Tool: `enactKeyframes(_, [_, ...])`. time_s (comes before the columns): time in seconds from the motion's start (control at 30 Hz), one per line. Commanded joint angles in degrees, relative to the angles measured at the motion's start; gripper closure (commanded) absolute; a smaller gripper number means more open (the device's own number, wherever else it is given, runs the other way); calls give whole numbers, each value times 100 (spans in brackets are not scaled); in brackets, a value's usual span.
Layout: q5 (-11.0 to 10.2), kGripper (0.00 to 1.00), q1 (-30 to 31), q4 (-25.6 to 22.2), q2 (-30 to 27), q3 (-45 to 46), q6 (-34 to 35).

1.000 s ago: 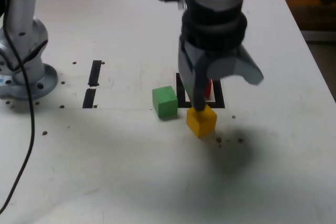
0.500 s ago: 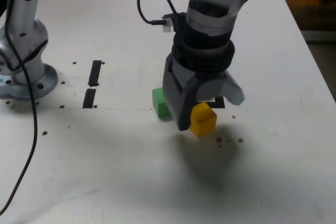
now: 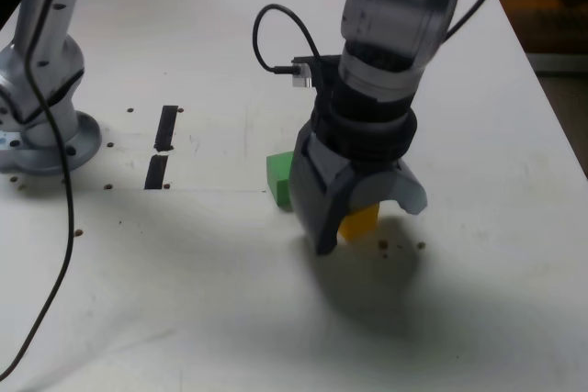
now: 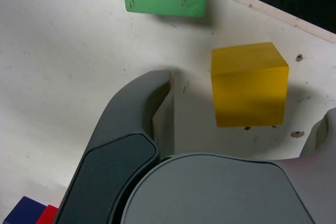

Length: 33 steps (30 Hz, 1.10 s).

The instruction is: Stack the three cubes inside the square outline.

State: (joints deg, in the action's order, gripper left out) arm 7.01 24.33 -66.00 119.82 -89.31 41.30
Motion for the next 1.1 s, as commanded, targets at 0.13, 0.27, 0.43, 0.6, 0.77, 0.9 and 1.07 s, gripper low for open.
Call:
enactKeyframes(0.13, [11, 4, -122, 46, 34, 162, -62])
enactKeyframes(0.27, [17, 5, -187, 78, 91, 204, -124])
enactKeyframes(0.43, [39, 6, -232, 116, 209, 159, -211])
enactKeyframes(0.6, [44, 11, -236, 191, 256, 147, -248])
enactKeyframes(0.77, [27, 28, -236, 185, 254, 94, -249])
enactKeyframes(0.9, [-20, 49, -236, 160, 249, 50, -204])
enactKeyframes(1.07, [-134, 73, -231, 165, 228, 23, -91])
